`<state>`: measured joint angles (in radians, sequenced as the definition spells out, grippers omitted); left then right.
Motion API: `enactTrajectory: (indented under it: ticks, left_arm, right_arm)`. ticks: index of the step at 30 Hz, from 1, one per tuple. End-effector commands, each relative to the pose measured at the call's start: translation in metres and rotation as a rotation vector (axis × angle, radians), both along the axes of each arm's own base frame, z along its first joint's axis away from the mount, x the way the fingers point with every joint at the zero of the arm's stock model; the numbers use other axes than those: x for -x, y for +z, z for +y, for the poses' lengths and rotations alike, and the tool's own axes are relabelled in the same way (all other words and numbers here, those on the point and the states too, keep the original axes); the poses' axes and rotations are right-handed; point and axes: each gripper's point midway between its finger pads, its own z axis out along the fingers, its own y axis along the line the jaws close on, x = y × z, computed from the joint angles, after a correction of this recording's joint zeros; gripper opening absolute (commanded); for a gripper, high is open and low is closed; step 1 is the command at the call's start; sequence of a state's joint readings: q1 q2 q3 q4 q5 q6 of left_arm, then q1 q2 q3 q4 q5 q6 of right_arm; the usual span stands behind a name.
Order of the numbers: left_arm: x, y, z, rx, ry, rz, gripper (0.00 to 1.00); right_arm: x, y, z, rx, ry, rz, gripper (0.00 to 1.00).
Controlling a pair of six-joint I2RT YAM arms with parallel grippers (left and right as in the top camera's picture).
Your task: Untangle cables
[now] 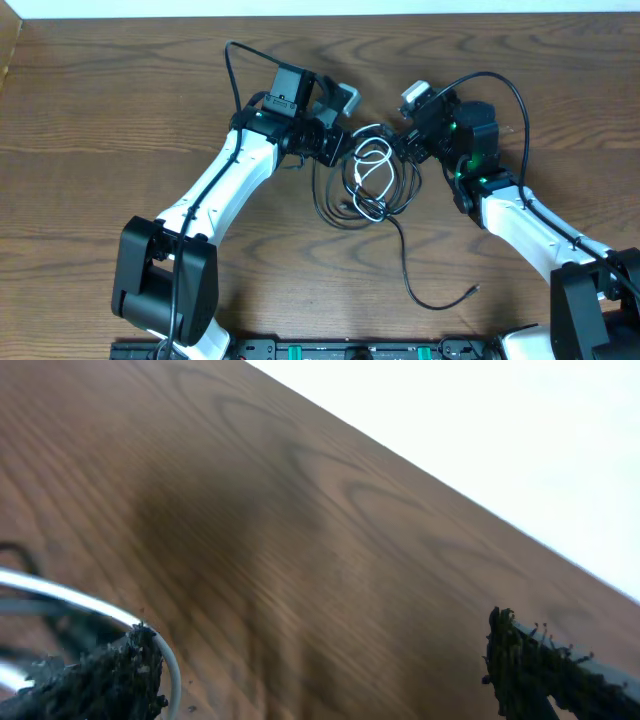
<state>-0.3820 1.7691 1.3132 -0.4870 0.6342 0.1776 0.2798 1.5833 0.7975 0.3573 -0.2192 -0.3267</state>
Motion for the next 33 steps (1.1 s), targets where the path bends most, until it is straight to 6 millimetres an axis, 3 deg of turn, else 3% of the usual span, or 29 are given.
enactTrajectory:
  ticks: [1,8,13,20,26,33]
  left_arm:
    - [0.011,0.015,-0.007,0.052,-0.113,-0.054,0.08]
    - [0.018,0.02,-0.013,0.092,-0.172,-0.064,0.08]
    - [0.015,0.022,-0.013,0.096,-0.171,-0.079,0.08]
    - [-0.005,0.028,-0.014,0.085,-0.138,-0.169,0.08]
    - [-0.041,0.015,0.017,-0.087,0.114,-0.196,0.07]
    - [-0.049,0.022,0.014,-0.052,0.157,-0.21,0.08]
  right_arm:
    - [-0.006,0.01,-0.014,-0.049,-0.102,0.006,0.99]
    - [-0.008,0.006,-0.024,-0.068,-0.138,0.03,0.99]
    - [0.001,-0.001,-0.014,-0.084,-0.067,0.078,0.99]
    - [0.019,-0.017,-0.001,-0.104,0.02,0.179,0.95]
    - [0.037,-0.006,0.026,-0.196,0.202,0.196,0.93]
    - [0.061,-0.003,0.045,-0.265,0.353,0.261,0.95]
